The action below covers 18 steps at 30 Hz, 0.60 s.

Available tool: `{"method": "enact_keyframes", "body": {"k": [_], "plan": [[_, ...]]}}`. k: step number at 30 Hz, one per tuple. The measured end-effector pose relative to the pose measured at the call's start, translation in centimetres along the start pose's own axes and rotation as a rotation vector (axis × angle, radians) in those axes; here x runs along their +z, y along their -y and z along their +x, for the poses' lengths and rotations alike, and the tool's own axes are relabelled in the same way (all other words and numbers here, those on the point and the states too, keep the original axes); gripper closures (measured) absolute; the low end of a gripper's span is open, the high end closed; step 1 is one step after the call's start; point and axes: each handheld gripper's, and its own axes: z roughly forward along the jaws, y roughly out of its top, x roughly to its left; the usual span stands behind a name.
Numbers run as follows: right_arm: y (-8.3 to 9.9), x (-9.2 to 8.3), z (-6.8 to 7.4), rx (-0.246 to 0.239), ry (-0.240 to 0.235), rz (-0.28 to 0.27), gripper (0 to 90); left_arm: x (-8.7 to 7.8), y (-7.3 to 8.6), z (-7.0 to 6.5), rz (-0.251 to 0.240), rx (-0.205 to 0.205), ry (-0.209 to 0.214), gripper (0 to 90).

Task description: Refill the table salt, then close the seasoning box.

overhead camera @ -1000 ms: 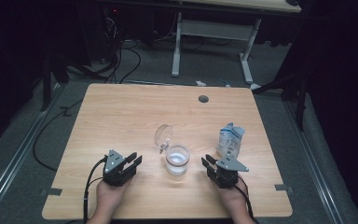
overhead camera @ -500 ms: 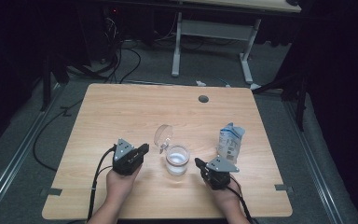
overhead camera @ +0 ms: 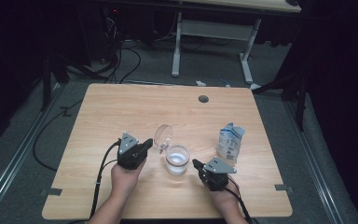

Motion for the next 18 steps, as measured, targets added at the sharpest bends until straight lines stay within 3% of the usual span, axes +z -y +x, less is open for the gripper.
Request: {"method": "enact_keyframes", "body": {"k": [9,18], "plan": [[-0.06,0.07,0.31,-0.002,-0.012,-0.002,89.9,0.0,-0.98,-0.39,-0.018,0.009,0.007,90.0],[-0.17,0.17,0.79,-0.016,-0.02,0.0,89.9,0.0,-0.87,-0.92,-0.021,0.015,0.024,90.0]]}}
